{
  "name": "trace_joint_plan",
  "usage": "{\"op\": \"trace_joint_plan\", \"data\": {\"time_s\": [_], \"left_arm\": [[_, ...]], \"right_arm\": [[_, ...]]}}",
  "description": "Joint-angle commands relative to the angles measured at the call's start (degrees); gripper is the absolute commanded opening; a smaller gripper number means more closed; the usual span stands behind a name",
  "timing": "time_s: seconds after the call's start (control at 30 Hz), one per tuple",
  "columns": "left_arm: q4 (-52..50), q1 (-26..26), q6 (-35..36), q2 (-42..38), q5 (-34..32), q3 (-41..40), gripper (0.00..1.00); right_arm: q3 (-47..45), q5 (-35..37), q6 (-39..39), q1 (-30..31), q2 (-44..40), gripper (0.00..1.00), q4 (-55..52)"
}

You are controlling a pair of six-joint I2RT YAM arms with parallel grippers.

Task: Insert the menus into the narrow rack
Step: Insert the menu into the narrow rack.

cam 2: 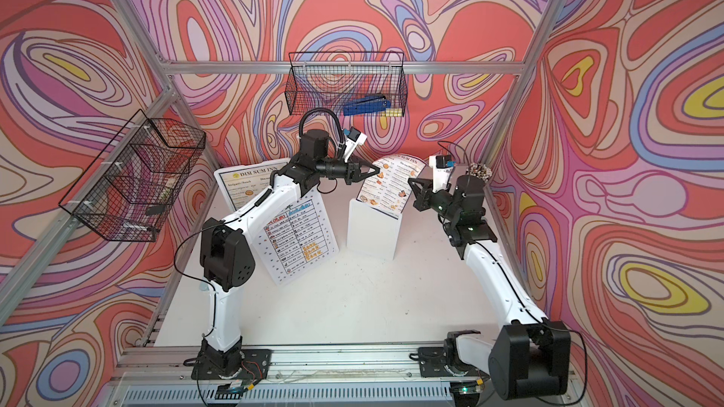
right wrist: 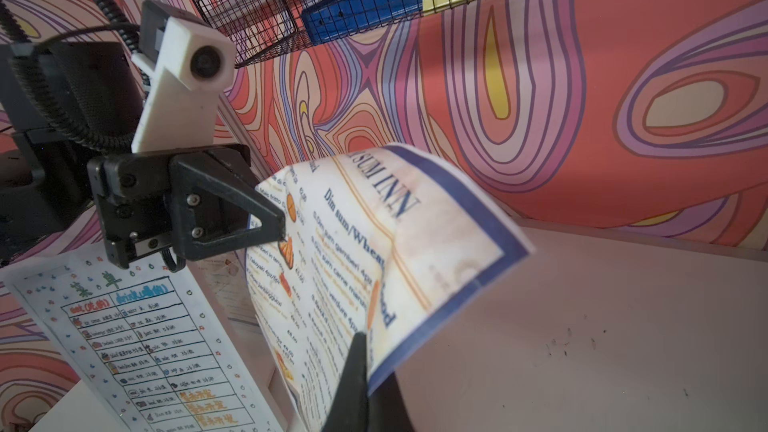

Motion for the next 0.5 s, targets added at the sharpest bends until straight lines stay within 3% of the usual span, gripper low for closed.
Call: {"op": "trace_joint_plan", "data": {"time_s": [0.0,0.47], "left_arm": [[5.61,0.2,-1.15,-3.55,2.25,-1.98,0.0],[8.26,0.25,0.16,-4.12,2.61,-7.76,0.0]], "right_arm": [[2.41,-3.84,0.7,-0.49,1.22,0.0,1.64],[4.66,-7.49,-1.25,-0.44,3.22,0.0,-2.72]]}}
